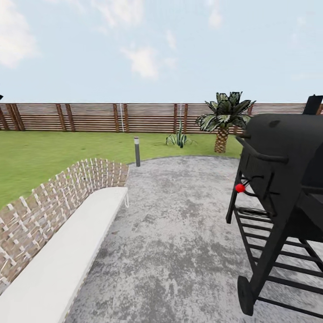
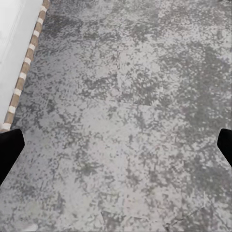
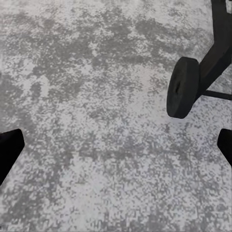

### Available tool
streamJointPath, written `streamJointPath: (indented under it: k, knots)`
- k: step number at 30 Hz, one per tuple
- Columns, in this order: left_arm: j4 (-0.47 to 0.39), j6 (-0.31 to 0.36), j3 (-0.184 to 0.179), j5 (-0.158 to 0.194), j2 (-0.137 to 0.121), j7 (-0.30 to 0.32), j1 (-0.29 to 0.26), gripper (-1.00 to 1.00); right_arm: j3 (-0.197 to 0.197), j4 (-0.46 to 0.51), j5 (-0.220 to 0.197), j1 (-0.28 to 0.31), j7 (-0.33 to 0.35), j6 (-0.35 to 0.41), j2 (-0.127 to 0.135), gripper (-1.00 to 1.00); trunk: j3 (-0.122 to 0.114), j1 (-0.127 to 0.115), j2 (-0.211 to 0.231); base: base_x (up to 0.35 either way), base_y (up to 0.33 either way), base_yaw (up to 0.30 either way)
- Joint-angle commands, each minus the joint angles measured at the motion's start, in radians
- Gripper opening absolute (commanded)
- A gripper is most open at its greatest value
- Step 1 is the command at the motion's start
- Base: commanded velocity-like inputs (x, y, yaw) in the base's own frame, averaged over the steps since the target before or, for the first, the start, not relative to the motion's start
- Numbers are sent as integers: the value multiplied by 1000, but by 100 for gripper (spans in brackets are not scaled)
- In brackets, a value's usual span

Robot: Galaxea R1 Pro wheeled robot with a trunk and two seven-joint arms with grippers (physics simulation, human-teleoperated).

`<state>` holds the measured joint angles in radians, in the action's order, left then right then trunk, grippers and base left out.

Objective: In the garden, pick up the pesticide atomizer on the floor and spray pesticide onto both trees until each tree trunk is fully covered.

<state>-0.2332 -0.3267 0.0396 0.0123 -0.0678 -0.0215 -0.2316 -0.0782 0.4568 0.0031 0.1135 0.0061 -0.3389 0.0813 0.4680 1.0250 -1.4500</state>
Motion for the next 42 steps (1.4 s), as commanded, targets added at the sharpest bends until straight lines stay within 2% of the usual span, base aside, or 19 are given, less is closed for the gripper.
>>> streamJointPath:
  k: [1, 42]
  knots:
    - [0, 0, 0, 0, 0, 0, 0, 100, 0, 0, 0, 0, 0, 0, 0, 100, 0, 0, 0, 307, 200, 0]
    - [0, 0, 0, 0, -1, 0, 0, 100, -2, 0, -2, 0, -2, 1, 0, 100, 0, 0, 0, 333, 84, 0]
